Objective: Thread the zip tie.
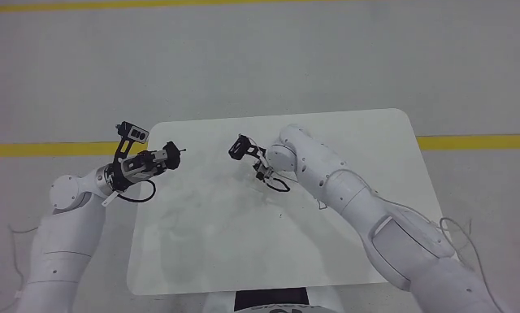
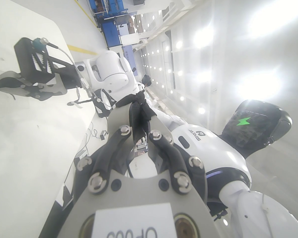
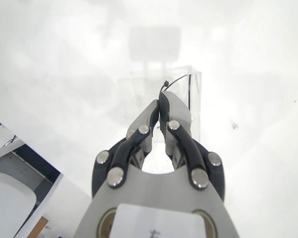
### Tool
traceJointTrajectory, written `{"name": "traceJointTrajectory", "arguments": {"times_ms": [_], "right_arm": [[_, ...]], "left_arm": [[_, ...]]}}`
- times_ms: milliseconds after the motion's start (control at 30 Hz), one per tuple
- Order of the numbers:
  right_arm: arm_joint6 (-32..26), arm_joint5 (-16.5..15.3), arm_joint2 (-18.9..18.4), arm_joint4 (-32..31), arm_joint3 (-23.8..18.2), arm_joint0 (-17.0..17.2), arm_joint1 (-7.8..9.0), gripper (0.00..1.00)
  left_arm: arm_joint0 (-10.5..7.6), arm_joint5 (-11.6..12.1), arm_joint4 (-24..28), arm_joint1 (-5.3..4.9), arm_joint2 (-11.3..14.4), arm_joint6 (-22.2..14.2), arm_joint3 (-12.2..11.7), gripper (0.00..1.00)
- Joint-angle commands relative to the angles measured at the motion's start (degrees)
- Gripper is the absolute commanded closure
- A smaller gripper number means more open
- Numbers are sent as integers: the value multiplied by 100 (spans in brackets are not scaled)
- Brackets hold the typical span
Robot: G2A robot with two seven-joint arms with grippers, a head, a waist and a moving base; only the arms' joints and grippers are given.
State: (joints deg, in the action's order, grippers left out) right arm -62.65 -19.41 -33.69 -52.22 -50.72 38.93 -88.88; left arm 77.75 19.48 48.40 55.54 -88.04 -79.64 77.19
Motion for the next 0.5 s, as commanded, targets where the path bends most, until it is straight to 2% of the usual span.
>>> {"name": "traceJointTrajectory", "arguments": {"times_ms": [0, 67, 300, 467], "right_arm": [[10, 52, -75, -20, -109, 73, 47, 100], [39, 118, -166, -63, -264, 158, 102, 100], [24, 59, -415, -157, -743, 421, 269, 100], [76, 12, -474, -120, -846, 532, 304, 100]], "left_arm": [[0, 0, 0, 0, 0, 0, 0, 100], [0, 0, 0, 0, 0, 0, 0, 100], [0, 0, 0, 0, 0, 0, 0, 100], [0, 0, 0, 0, 0, 0, 0, 100]]}}
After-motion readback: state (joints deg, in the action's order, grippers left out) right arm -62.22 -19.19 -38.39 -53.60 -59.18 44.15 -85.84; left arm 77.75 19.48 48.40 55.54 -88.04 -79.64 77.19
